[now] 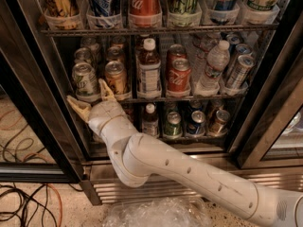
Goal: Pick 7up can from middle shelf of fridge
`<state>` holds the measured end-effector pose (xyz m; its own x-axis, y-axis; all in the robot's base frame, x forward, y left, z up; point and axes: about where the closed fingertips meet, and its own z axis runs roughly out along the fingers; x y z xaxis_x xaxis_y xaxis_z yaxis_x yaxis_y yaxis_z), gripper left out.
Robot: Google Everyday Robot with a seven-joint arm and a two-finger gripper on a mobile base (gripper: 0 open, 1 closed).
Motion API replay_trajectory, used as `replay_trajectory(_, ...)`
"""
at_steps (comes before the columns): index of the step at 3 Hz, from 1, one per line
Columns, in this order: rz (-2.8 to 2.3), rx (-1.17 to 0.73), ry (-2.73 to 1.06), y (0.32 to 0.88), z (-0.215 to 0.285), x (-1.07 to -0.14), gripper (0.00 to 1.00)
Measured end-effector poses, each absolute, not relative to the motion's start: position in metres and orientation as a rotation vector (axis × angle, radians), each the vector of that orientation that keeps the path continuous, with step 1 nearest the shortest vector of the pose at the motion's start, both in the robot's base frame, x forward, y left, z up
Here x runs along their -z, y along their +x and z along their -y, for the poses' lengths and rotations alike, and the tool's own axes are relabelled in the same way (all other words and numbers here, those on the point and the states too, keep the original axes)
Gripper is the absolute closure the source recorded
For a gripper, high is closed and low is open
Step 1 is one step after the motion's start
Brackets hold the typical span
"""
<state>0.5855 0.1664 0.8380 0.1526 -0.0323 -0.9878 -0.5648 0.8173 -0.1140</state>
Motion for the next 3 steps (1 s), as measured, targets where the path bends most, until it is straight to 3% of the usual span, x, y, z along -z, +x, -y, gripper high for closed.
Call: replay_trajectory(3, -1.369, -0.448, -0.550, 0.639, -0.192, -0.837, 0.35)
